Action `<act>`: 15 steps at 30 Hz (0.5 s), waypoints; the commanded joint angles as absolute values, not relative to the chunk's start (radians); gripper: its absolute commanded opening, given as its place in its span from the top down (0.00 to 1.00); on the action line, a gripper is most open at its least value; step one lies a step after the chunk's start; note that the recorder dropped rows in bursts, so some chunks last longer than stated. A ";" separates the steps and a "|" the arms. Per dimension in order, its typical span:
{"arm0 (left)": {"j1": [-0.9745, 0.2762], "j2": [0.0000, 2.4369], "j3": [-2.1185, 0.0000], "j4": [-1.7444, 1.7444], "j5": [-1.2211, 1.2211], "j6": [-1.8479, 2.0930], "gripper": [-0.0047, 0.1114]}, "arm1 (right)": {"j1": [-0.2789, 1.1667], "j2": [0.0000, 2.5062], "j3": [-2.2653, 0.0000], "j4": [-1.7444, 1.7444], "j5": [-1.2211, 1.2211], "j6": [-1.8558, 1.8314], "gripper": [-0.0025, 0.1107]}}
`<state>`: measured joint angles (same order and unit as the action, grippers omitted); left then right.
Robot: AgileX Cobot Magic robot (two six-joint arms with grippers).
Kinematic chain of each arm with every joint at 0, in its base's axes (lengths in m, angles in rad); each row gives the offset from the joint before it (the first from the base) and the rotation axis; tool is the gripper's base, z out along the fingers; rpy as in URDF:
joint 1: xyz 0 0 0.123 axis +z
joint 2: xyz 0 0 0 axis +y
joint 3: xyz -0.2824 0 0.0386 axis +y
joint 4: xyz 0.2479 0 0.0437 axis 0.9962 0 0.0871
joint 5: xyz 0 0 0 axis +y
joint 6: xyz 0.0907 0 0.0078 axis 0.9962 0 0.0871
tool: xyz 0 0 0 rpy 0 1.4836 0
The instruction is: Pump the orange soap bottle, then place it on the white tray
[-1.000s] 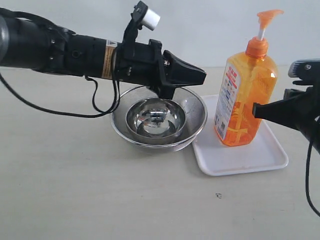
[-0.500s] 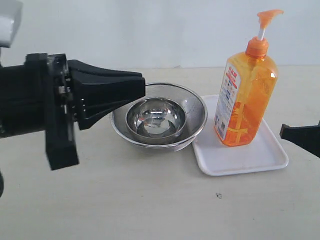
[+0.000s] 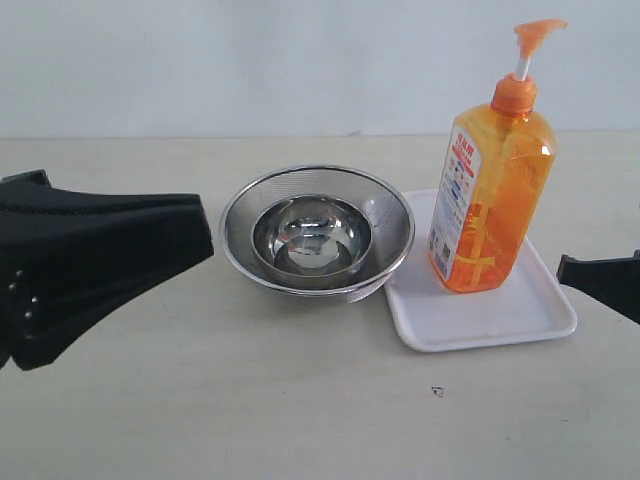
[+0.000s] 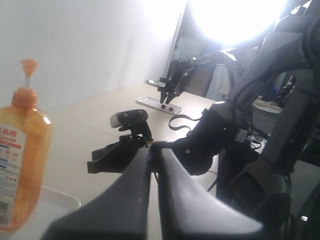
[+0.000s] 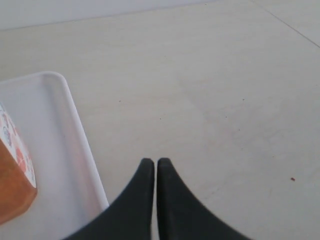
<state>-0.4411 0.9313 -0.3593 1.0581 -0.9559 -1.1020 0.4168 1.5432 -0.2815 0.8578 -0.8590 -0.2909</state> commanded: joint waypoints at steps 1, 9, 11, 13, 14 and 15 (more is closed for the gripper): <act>-0.443 0.905 -0.351 1.050 -0.984 -1.144 0.92 | 0.416 1.535 -0.280 0.860 -0.862 -0.288 0.98; -0.443 0.904 -0.351 1.058 -0.986 -1.144 0.92 | 0.416 1.535 -0.280 0.860 -0.862 -0.288 0.98; -0.441 0.904 -0.351 1.059 -0.986 -1.115 0.92 | 0.416 1.535 -0.280 0.860 -0.862 -0.288 0.98; -0.441 0.904 -0.351 1.059 -0.988 -1.109 0.92 | 0.416 1.535 -0.280 0.860 -0.862 -0.288 0.98; -0.441 0.904 -0.351 1.059 -0.988 -1.109 0.92 | 0.416 1.535 -0.280 0.860 -0.862 -0.288 0.98; -0.441 0.904 -0.351 1.059 -0.987 -1.097 0.92 | 0.416 1.535 -0.280 0.860 -0.862 -0.288 0.98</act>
